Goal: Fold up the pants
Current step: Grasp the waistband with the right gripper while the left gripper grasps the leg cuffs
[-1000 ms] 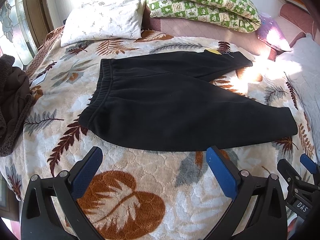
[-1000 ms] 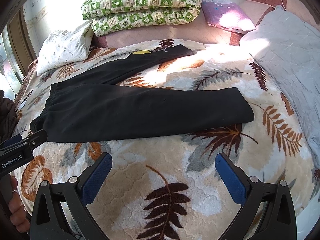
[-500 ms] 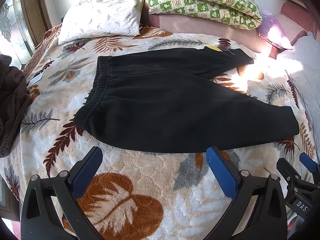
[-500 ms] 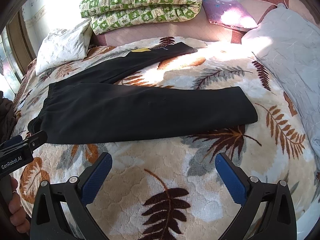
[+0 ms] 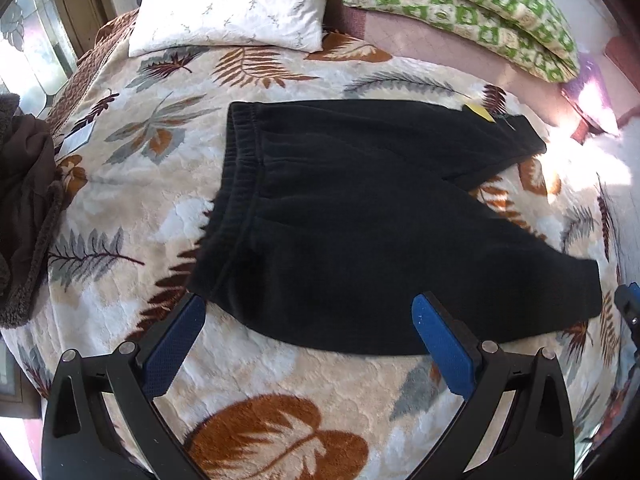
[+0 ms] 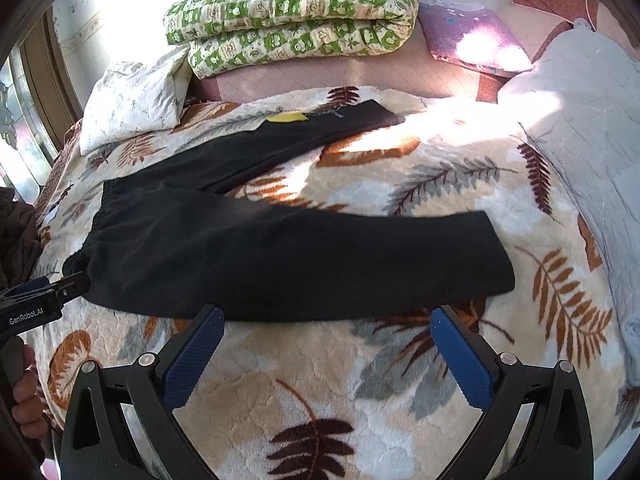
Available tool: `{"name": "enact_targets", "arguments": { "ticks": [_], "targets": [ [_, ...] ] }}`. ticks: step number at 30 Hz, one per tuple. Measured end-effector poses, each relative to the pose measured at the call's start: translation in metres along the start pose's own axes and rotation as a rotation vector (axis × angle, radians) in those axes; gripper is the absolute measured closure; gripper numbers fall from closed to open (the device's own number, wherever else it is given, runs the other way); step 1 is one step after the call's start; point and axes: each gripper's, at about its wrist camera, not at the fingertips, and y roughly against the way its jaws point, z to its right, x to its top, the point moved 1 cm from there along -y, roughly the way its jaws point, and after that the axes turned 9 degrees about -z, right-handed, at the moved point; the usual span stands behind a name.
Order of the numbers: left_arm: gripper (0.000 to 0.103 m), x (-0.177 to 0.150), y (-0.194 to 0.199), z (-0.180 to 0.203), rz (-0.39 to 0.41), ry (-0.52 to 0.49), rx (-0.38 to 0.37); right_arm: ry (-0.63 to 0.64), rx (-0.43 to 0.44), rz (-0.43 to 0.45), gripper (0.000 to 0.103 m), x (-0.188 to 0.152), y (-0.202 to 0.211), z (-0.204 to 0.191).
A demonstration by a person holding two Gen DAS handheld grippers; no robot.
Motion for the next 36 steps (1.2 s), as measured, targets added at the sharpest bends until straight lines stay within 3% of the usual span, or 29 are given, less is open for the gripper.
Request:
{"name": "enact_targets", "arguments": {
  "ticks": [4, 7, 14, 18, 25, 30, 36],
  "targets": [
    [0.000, 0.048, -0.006, -0.033, -0.051, 0.092, -0.013, 0.049, 0.038, 0.050, 0.000, 0.062, 0.004, 0.016],
    [0.000, 0.084, -0.015, -0.054, -0.102, 0.141, -0.039, 0.066, 0.040, 0.036, 0.000, 0.119, -0.013, 0.030],
    [0.000, 0.150, -0.044, -0.089, -0.199, 0.267, -0.120, 0.112, 0.090, -0.082, 0.005, 0.238, -0.099, 0.061],
    [0.000, 0.166, -0.066, -0.099, -0.248, 0.325, -0.167, 0.107, 0.125, -0.143, 0.010, 0.285, -0.156, 0.069],
    [0.000, 0.177, -0.099, -0.096, -0.314, 0.320, -0.169, 0.093, 0.173, -0.225, 0.021, 0.321, -0.228, 0.074],
    [0.000, 0.184, -0.109, -0.097, -0.320, 0.327, -0.189, 0.083, 0.221, -0.237, 0.025, 0.329, -0.248, 0.072],
    [0.002, 0.192, -0.121, -0.089, -0.350, 0.302, -0.230, 0.115, 0.201, -0.245, 0.028, 0.328, -0.262, 0.068]
  ]
}}
